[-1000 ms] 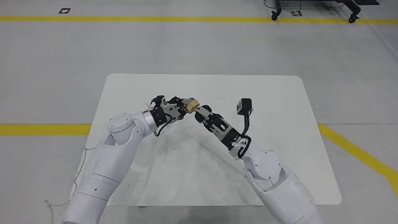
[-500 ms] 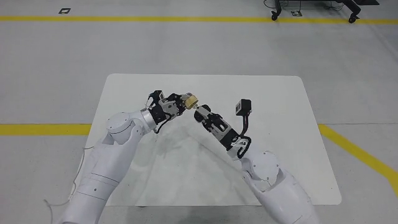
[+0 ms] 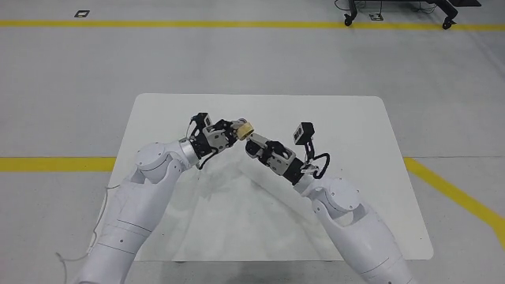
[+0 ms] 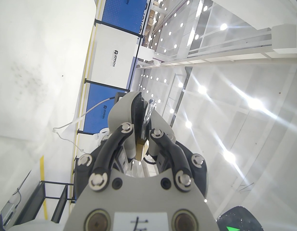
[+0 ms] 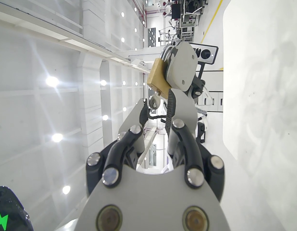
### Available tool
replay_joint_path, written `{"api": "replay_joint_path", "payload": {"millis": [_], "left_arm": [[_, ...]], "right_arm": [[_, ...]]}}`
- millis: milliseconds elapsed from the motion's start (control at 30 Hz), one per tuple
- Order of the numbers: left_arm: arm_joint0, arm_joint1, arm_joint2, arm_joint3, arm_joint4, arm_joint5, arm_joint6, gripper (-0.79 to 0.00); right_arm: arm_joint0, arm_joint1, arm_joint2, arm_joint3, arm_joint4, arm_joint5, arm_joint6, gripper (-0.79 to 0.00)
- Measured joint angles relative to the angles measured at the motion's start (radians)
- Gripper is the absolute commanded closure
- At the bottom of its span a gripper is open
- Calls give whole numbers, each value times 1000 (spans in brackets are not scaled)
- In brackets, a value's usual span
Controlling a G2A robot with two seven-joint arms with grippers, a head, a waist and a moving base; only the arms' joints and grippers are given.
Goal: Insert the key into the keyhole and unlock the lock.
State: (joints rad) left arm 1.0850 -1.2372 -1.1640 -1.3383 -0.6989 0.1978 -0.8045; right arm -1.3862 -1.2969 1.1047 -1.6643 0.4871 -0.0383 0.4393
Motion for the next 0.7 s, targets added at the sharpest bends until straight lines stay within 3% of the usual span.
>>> {"api": "replay_joint_path", "payload": {"millis": [67, 267, 500, 700], "left_arm": [[-1, 1, 3, -2, 15, -6, -6, 0], [2, 3, 4, -9, 36, -27, -8, 0], [11, 3, 7, -20, 49, -61, -7, 0], [11, 4, 6, -25, 70, -73, 4, 0]], "right_arm": [[6, -2, -2, 6, 11, 10, -4, 0], [17, -7, -3, 28, 78, 31, 1, 0], [25, -20, 8, 89, 340, 35, 94, 0], [41, -21, 9, 117, 337, 50, 114, 0]]}}
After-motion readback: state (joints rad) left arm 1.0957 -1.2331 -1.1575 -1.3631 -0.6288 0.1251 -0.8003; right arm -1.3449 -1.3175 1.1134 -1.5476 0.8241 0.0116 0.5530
